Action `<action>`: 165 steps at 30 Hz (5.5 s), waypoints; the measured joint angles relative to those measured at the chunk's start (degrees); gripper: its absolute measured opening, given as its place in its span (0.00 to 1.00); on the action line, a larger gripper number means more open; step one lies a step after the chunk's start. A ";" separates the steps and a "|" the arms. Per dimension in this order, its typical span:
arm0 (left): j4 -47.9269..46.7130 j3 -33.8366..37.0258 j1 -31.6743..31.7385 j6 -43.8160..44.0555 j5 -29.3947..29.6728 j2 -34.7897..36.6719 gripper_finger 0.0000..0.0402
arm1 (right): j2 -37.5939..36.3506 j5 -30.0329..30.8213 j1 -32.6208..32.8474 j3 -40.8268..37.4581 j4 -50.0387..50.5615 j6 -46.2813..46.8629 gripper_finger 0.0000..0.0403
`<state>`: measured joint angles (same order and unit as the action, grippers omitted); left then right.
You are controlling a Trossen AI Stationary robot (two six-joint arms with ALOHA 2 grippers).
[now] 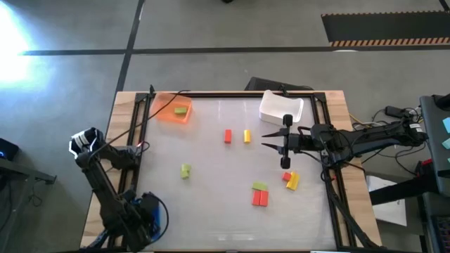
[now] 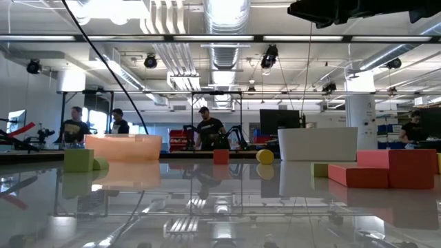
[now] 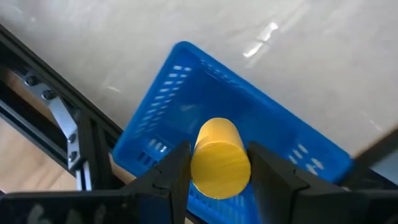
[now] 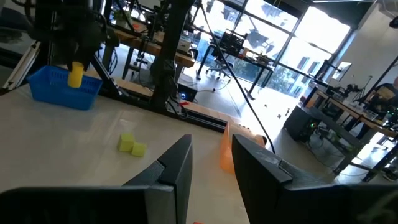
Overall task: Sort & place blocks by color
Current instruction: Put the left yellow cylindrical block into the blue basket, then put the top orange rectangular block into the white bin
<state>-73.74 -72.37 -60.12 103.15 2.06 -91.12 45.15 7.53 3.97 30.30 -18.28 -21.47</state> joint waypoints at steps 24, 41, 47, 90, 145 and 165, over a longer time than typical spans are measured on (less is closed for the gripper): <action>4.30 7.15 -0.01 0.06 -0.97 0.12 0.38 | 0.00 -0.02 0.00 0.00 0.04 0.00 0.26; 4.72 -1.49 8.70 -10.14 14.10 7.05 0.38 | 0.00 0.00 0.00 0.00 0.04 2.81 0.26; 7.13 -1.44 19.38 -32.19 26.07 10.22 0.38 | 0.09 0.29 0.00 0.00 -0.01 7.42 0.26; 83.48 40.77 45.13 -133.68 33.38 49.58 0.38 | 54.75 25.94 -3.31 55.89 61.80 71.98 0.35; 82.29 40.86 45.09 -135.37 33.27 54.03 0.38 | 80.01 20.73 -9.25 70.75 62.34 75.31 0.30; 84.14 40.14 45.17 -130.88 46.22 54.19 0.38 | 51.30 -6.92 -32.62 67.79 74.37 12.22 0.30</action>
<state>10.40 -32.23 -14.94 -27.73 48.28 -36.93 96.44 0.61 -28.65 98.10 56.09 -9.25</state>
